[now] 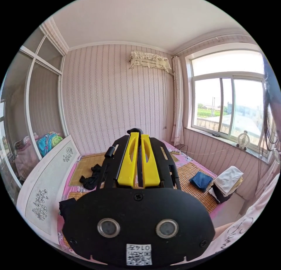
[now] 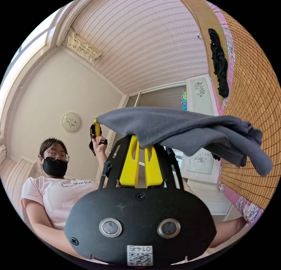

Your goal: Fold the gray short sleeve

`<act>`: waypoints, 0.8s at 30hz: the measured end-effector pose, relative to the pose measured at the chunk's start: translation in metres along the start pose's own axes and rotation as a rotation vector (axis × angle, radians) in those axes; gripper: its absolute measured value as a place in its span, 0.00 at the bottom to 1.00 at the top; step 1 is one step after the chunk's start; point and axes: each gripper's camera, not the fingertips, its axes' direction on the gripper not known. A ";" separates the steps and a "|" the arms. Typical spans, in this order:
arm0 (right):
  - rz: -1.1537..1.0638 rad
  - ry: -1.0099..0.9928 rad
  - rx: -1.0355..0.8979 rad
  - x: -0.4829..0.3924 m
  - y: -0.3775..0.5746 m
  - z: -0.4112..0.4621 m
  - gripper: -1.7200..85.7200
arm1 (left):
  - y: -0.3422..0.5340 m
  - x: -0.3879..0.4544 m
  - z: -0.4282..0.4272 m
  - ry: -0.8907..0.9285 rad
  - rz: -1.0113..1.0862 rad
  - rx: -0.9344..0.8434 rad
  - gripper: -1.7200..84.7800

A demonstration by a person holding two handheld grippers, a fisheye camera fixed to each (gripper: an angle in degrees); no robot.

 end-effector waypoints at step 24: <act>-0.108 0.707 -0.209 -0.201 0.058 -0.099 0.02 | 0.354 -0.186 -0.058 0.006 -0.340 -0.551 0.01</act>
